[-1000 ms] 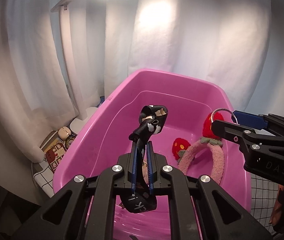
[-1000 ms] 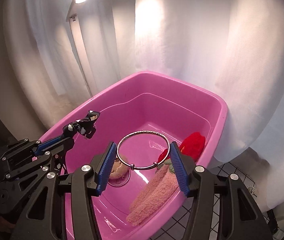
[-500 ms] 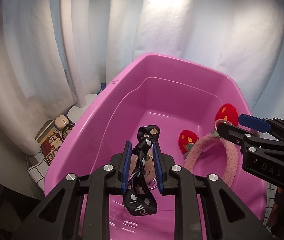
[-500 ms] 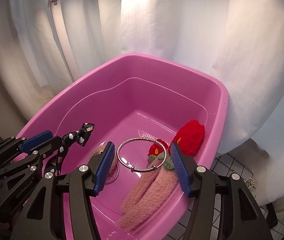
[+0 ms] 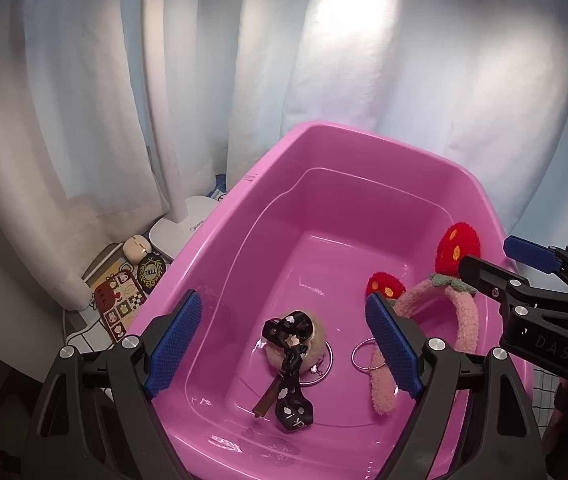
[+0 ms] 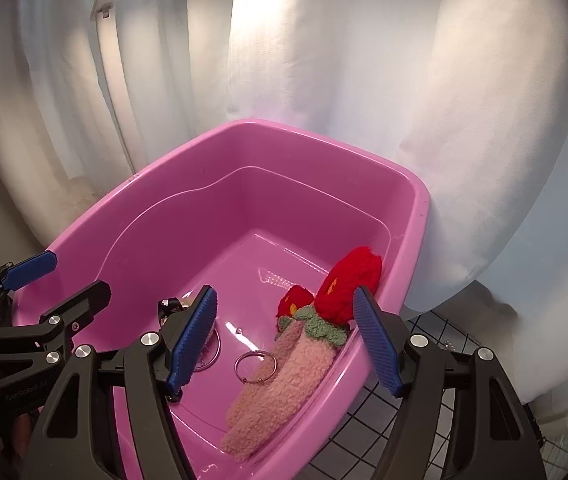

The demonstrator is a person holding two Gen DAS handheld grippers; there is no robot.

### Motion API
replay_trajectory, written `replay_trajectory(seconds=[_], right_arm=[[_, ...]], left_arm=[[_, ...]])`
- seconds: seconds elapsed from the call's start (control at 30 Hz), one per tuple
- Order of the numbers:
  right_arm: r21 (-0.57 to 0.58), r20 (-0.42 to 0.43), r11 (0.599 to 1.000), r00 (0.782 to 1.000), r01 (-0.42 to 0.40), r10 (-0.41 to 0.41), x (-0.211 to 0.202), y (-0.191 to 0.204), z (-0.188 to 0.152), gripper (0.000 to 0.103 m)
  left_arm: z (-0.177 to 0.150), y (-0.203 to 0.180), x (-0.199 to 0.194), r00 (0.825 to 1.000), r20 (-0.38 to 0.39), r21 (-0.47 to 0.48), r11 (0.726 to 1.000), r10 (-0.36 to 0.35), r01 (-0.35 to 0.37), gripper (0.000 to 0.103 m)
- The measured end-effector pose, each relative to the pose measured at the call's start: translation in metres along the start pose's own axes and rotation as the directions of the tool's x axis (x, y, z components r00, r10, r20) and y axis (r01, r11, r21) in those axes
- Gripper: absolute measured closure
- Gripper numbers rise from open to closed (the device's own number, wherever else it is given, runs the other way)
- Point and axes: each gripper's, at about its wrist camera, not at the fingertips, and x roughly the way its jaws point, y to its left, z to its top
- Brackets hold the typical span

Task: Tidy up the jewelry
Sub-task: 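Move both tools back over the table toward the black watch and pearl clip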

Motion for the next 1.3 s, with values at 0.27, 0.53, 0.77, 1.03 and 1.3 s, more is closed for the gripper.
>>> replay_trajectory(seconds=[0.27,0.53,0.77,1.03,1.3], right_arm=[[0.001,0.019,1.0,1.0,-0.006,0.006,-0.011,-0.004,-0.003,0.035],[0.021,0.049,1.0,0.999,-0.002,0.001,-0.032,-0.016,-0.01,0.035],[0.063,0.078,0.998,0.997,0.01,-0.015,-0.057,-0.038,-0.023,0.035],[0.126,0.102,0.992,0.994,0.028,-0.041,-0.087,-0.072,-0.045,0.035],[0.206,0.135,0.977,0.987,0.058,-0.087,-0.13,-0.117,-0.078,0.035]], left_arm=[[0.002,-0.006,-0.008,1.0,0.015,0.008,1.0,-0.002,0.002,0.021],[0.003,-0.019,-0.018,1.0,0.028,0.018,1.0,-0.012,0.012,0.021],[0.002,-0.044,-0.032,0.998,0.045,0.049,0.998,-0.037,0.034,0.021],[-0.003,-0.081,-0.051,0.995,0.063,0.088,0.993,-0.083,0.078,0.021],[-0.01,-0.127,-0.073,0.986,0.075,0.128,0.982,-0.146,0.135,0.02]])
